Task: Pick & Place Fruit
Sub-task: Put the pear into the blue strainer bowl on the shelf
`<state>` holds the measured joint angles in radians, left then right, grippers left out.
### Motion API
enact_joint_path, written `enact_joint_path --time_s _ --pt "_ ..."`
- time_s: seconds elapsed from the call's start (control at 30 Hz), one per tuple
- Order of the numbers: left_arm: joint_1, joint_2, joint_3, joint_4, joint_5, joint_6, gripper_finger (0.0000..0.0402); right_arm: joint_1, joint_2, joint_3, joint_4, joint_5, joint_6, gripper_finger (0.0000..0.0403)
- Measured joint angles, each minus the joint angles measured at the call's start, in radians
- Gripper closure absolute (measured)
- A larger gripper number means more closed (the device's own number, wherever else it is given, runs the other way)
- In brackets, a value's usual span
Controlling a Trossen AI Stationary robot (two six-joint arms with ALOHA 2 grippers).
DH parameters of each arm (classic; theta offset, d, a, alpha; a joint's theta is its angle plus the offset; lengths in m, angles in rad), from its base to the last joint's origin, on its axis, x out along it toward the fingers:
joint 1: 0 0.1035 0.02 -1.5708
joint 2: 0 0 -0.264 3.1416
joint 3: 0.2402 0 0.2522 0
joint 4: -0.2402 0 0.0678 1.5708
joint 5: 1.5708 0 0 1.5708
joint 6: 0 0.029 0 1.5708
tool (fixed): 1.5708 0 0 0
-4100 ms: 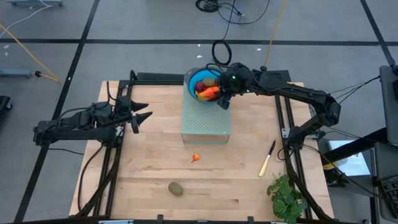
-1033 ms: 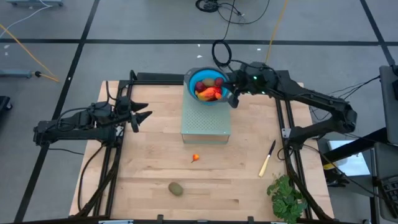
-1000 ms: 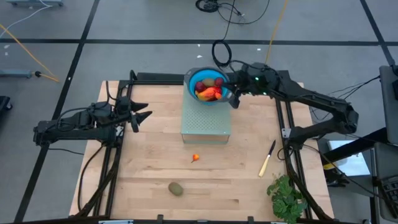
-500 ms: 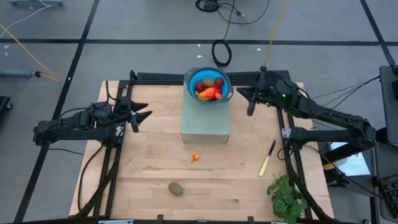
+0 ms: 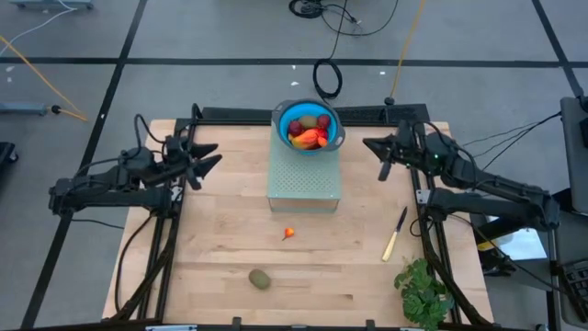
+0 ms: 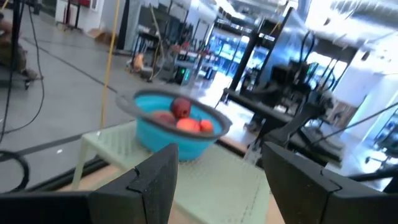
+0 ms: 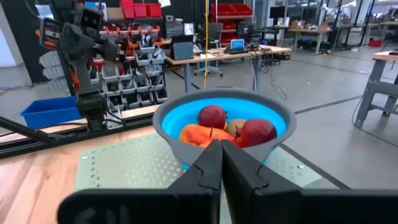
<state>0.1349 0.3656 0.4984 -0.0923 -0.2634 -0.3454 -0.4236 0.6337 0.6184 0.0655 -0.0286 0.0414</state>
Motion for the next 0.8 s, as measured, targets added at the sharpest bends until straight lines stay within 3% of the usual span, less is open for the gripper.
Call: enact_joint_path --time_s 0.43,0.6,0.8 --pt "-0.022 0.239 0.0 0.271 -0.003 -0.058 0.0167 0.0 -0.123 -0.122 0.088 -0.002 0.0 0.0402" --pt "-0.078 0.362 0.016 0.328 -0.015 -0.125 0.0167 0.0 -0.166 -0.141 0.088 -0.002 -0.029 0.0402" --pt "-0.192 0.499 0.126 0.31 -0.059 -0.133 0.0167 0.0 -0.193 -0.16 0.088 -0.002 -0.063 0.0399"
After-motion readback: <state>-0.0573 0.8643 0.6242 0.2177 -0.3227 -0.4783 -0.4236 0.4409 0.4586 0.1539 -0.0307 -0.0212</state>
